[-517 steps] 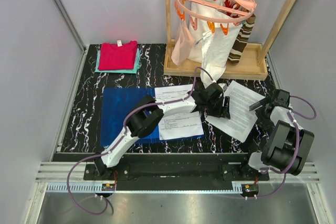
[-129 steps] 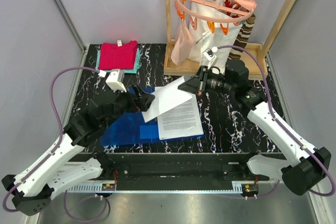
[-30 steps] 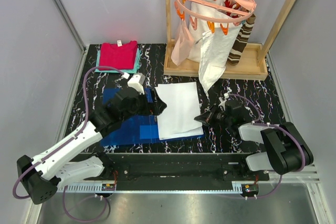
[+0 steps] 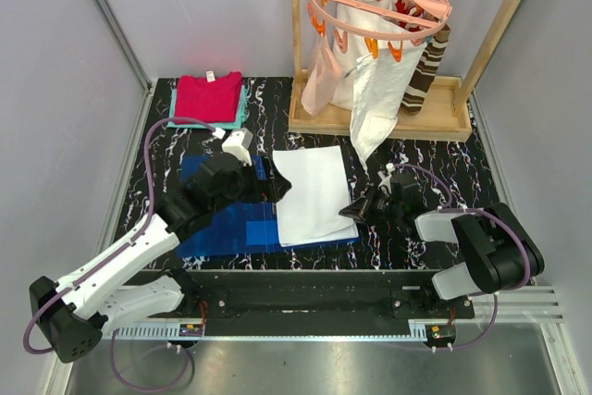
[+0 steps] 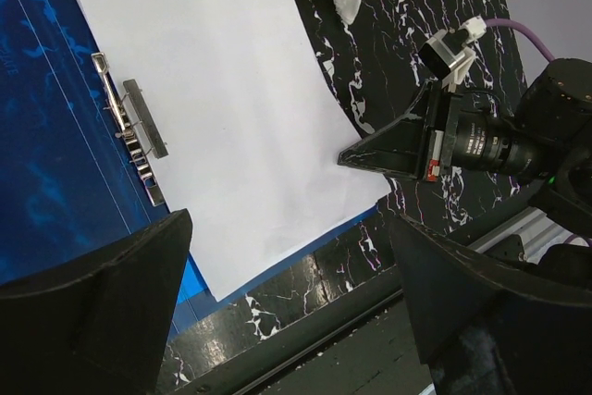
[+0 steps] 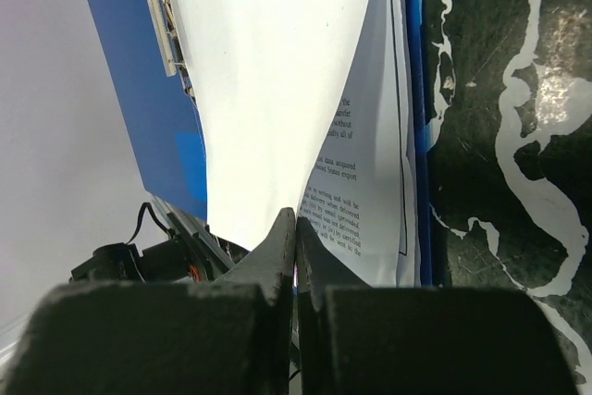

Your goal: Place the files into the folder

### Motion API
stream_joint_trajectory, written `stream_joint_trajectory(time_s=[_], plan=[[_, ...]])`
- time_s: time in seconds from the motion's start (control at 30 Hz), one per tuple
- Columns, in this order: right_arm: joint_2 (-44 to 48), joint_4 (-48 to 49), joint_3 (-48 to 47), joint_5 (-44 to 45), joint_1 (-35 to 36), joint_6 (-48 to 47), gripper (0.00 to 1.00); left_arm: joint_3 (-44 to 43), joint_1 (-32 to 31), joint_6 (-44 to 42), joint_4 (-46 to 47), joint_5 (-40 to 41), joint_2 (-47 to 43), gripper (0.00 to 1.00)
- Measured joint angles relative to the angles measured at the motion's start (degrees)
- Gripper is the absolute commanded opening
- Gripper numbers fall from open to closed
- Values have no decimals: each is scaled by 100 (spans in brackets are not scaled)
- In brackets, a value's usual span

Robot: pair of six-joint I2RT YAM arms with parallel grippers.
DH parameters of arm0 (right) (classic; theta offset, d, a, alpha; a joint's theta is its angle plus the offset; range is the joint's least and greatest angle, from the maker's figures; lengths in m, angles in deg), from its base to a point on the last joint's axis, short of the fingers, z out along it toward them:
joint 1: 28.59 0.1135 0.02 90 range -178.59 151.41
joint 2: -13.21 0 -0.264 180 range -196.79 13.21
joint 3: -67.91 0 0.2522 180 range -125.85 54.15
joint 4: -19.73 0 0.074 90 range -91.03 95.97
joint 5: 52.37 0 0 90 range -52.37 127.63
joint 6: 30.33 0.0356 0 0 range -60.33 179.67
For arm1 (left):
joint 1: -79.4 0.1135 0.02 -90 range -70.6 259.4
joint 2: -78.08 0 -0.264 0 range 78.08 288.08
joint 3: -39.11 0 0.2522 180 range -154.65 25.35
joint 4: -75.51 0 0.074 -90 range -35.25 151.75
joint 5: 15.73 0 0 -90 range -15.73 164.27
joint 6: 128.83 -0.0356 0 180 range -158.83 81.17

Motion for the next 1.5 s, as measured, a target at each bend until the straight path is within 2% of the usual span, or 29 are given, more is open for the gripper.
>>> stream_joint_trajectory(time_s=[0.17,0.23,0.27,0.3,0.4,0.43,0.5,0.53,0.57,0.67,0.83,0.97,1.03,1.13,1.17,1.2,1.23,1.3,1.33,1.37,1.47,1.5], plan=[[0,-92,-39,-44,0,-125,0,0,28,0,0,-46,48,92],[0,-168,-50,-50,0,-186,4,0,39,0,0,-52,48,92],[0,-199,-55,-57,0,-205,10,0,42,0,0,-63,50,92],[0,-249,-63,-63,0,-227,22,0,52,-2,0,-72,55,92],[20,-490,-118,-76,0,-321,45,0,85,-4,0,-103,85,92],[74,-723,-184,-61,4,-435,58,0,107,-7,-2,-118,103,92],[236,-1207,-345,52,11,-634,70,0,164,-35,0,-140,127,93],[348,-1508,-474,120,11,-767,79,0,201,-46,-4,-151,133,93],[466,-1821,-627,229,15,-905,82,0,258,-63,-2,-160,133,93],[824,-2682,-1084,557,20,-1366,87,0,420,-101,-4,-170,142,93],[1274,-3777,-1753,1300,166,-1919,86,0,824,-138,9,-343,302,92],[750,-3659,-2332,1303,741,-1862,85,0,1429,-101,232,-824,734,87],[269,-3425,-2699,1290,964,-1794,99,0,1700,-48,391,-1029,1029,85],[-409,-3014,-3145,1270,1163,-1698,100,4,1956,13,586,-1252,1394,84],[-636,-2909,-3298,1279,1211,-1696,100,4,2022,31,658,-1340,1523,84],[-846,-2844,-3453,1305,1270,-1696,91,4,2092,63,761,-1458,1670,84],[-1058,-2800,-3613,1309,1318,-1692,78,4,2146,81,846,-1541,1805,83],[-1460,-2647,-3901,1296,1414,-1657,21,4,2258,136,997,-1681,2081,82],[-1639,-2562,-4009,1268,1447,-1661,17,4,2306,168,1071,-1731,2216,81],[-1790,-2452,-4076,1235,1471,-1620,16,2,2343,179,1134,-1779,2356,76],[-2109,-2170,-4107,1187,1504,-1495,0,-37,2474,208,1296,-1928,2830,67],[-2192,-2103,-4109,1174,1506,-1456,0,-59,2509,221,1331,-1978,2968,65]])
